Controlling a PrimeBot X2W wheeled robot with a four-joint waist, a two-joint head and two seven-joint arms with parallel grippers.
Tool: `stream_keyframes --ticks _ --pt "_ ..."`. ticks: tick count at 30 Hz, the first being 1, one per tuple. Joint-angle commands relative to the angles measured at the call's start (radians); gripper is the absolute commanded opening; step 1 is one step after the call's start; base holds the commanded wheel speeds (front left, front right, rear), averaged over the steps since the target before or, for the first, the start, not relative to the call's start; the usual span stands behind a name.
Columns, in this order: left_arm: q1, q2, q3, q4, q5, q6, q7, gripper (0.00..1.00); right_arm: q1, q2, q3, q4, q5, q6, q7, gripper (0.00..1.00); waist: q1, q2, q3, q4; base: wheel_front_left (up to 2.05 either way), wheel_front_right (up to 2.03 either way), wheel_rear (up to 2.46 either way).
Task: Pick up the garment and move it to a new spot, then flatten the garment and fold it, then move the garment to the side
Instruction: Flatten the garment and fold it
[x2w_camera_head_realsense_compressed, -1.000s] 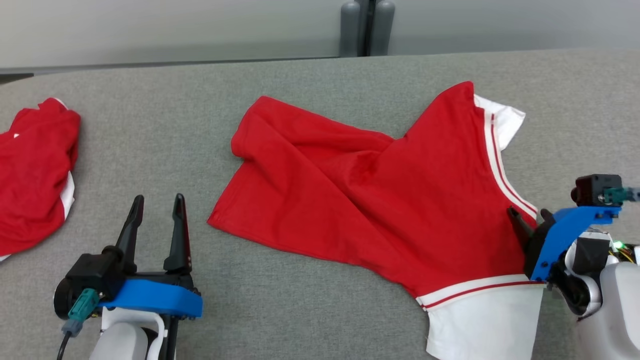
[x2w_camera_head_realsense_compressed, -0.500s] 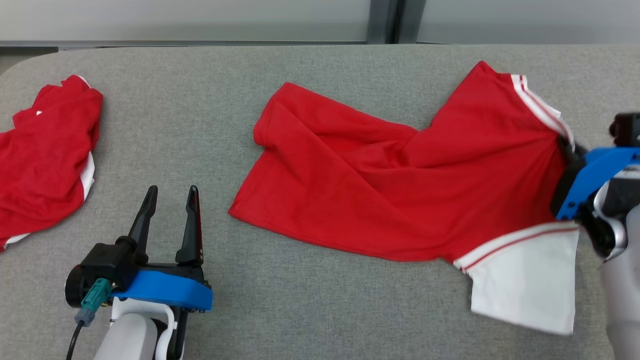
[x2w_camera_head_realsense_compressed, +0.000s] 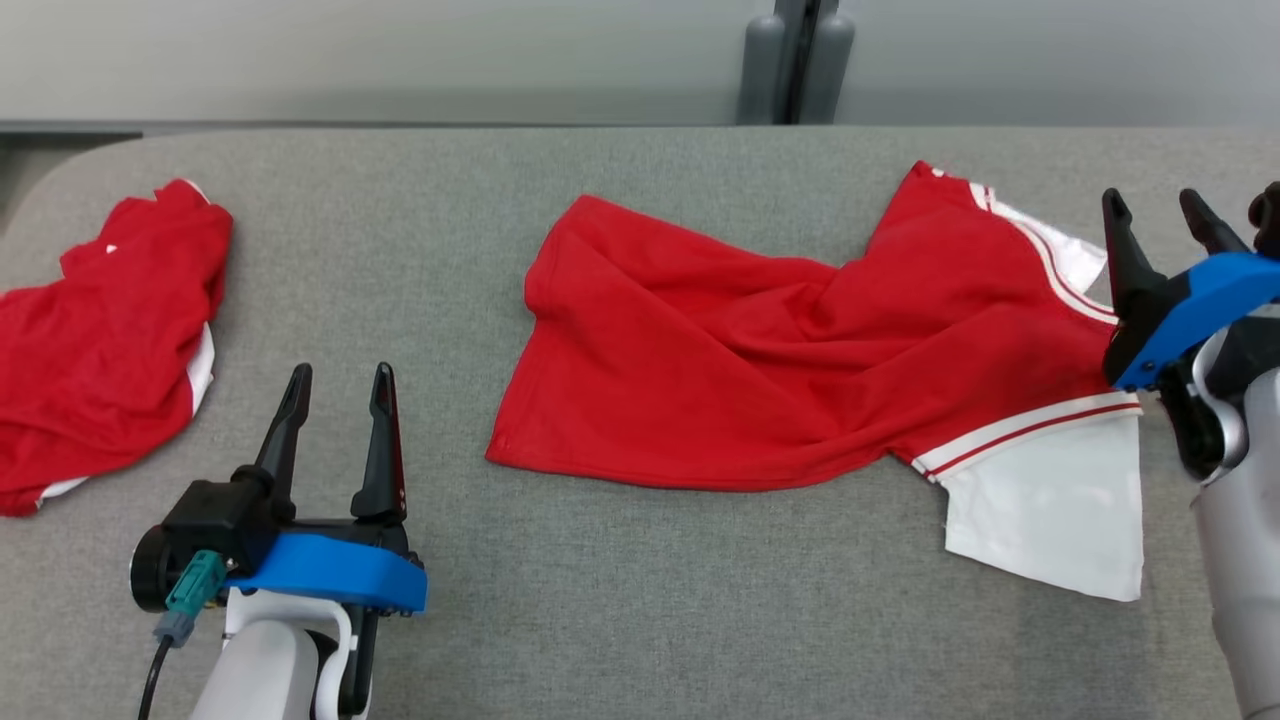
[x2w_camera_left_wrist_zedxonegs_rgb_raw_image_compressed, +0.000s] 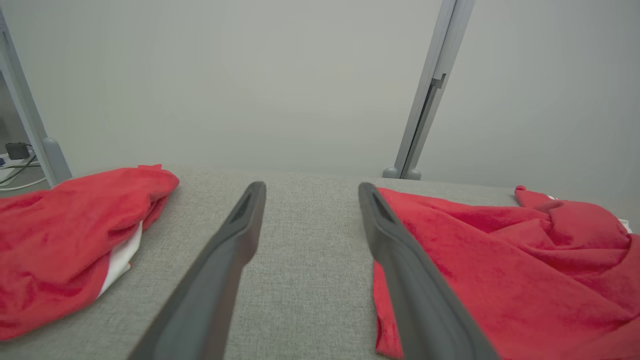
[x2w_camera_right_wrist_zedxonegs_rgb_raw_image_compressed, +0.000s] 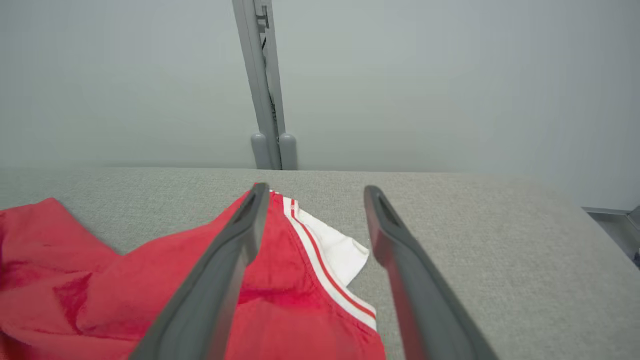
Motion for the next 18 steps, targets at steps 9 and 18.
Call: stream_keyframes --ticks 9,18 --pt "0.087 -0.022 0.061 0.014 0.020 0.002 -0.004 1.00 0.273 -0.011 0.185 -0.177 0.047 0.000 -0.279 1.00 -0.0001 0.0000 -0.128 -0.062 0.00 0.00 0.00" --pt "0.152 -0.031 0.102 0.028 0.044 0.001 -0.004 1.00 0.537 0.063 0.149 -0.403 0.003 0.000 -0.323 1.00 -0.0001 0.0000 -0.188 -0.113 0.00 0.00 0.00"
